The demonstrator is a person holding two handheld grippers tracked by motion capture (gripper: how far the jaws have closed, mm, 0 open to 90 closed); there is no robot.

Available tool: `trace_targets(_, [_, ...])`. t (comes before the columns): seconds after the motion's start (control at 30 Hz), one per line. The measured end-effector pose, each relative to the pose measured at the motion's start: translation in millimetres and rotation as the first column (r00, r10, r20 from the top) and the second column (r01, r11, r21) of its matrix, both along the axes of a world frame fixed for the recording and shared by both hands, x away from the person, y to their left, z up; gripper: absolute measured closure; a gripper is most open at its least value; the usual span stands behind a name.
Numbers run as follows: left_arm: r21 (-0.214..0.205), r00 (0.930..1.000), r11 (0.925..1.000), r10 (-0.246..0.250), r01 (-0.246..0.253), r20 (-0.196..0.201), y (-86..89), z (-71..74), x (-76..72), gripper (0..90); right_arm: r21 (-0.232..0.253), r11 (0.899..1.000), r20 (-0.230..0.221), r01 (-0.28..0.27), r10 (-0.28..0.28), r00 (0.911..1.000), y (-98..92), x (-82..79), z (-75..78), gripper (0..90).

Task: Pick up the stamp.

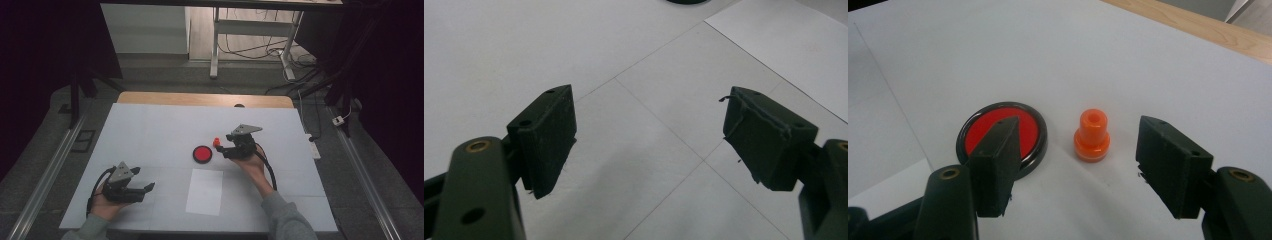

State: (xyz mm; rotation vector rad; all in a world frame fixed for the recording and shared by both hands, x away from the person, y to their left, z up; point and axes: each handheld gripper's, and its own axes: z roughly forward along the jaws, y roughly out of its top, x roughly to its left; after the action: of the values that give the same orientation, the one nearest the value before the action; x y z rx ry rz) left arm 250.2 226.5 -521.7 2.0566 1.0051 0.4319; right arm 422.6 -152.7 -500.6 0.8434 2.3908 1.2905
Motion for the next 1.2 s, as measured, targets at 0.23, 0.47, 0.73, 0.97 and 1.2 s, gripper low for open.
trace_targets(0.23, [0.005,1.0,1.0,-0.002,0.002,-0.004,-1.1,-0.8,0.7,21.3,0.0,1.0,0.0,0.0,0.0,1.0,5.8,6.1,-1.3,36.9])
trace_targets(0.47, [0.007,1.0,1.0,-0.002,0.002,-0.004,-1.5,-1.1,0.9,21.3,-0.008,1.0,-0.004,0.004,-0.004,1.0,11.4,14.1,-7.2,40.3])
trace_targets(0.73, [0.005,1.0,1.0,-0.002,0.002,-0.005,-1.0,-1.3,1.3,21.3,-0.031,0.999,-0.007,0.008,-0.008,0.9999,17.1,20.2,-12.0,46.9])
trace_targets(0.97, [0.006,1.0,1.0,0.0,0.001,-0.006,-0.5,-1.7,1.8,21.3,-0.041,0.999,-0.008,0.02,-0.021,0.9998,21.3,24.9,-18.0,53.0])
trace_targets(1.2, [0.003,1.0,1.0,0.001,-0.001,-0.004,0.3,-1.6,1.5,21.3,-0.045,0.999,-0.013,0.028,-0.029,0.9995,21.6,27.3,-21.6,58.4])
